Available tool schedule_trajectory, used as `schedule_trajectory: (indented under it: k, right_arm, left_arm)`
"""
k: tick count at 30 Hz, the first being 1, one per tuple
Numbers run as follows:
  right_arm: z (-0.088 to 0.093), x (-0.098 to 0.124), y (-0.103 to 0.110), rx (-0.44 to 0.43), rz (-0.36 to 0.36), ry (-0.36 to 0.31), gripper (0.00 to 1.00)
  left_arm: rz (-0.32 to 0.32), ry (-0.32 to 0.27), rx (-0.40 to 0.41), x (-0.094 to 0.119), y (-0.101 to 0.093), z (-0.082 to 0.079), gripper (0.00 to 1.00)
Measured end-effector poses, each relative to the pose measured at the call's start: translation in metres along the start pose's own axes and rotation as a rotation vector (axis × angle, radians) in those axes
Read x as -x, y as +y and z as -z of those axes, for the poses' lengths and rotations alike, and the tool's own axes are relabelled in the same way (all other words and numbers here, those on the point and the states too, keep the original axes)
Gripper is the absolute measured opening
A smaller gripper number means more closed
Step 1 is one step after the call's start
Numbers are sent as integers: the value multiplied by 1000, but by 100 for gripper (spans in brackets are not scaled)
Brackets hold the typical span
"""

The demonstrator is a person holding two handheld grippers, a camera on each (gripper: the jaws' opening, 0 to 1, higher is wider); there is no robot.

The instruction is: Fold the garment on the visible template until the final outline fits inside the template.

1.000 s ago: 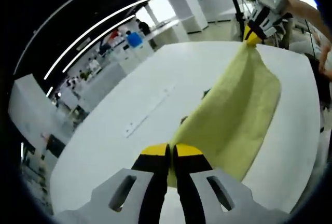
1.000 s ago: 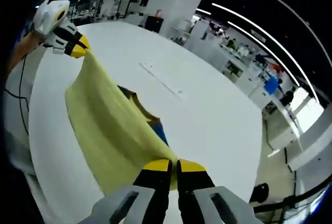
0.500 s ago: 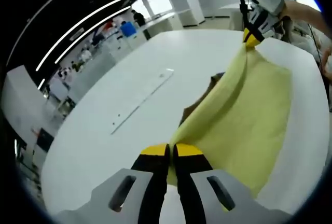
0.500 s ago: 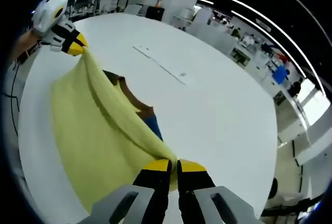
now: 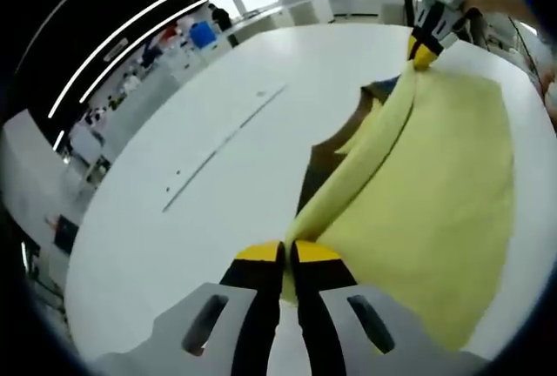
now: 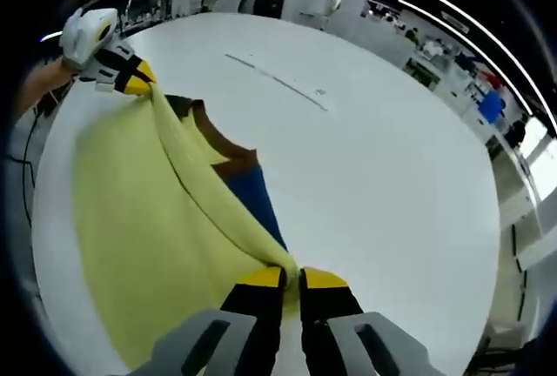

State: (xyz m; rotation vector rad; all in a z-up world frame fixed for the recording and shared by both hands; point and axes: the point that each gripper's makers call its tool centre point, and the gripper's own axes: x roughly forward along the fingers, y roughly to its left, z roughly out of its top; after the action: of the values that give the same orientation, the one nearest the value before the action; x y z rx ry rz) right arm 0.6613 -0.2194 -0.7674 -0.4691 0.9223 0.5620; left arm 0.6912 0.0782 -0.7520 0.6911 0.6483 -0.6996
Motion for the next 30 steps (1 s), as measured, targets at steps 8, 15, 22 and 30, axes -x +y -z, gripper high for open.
schedule_trajectory:
  k: [8,15,22,30]
  right_arm:
    - [1,6,1,-40,-32,-27,11]
    - [0,18,4,-9,-56,-41,23]
    - [9,14,-4,176,-5,19,24]
    - [9,8,-13,140,12,-4,0]
  left_arm:
    - [-3,32,-46,0,3,11,4]
    - [12,7,-29,11,3,13,11]
    - [14,-37,-71,19,5,14,12]
    - [-41,-36,-46,9,17,19,0]
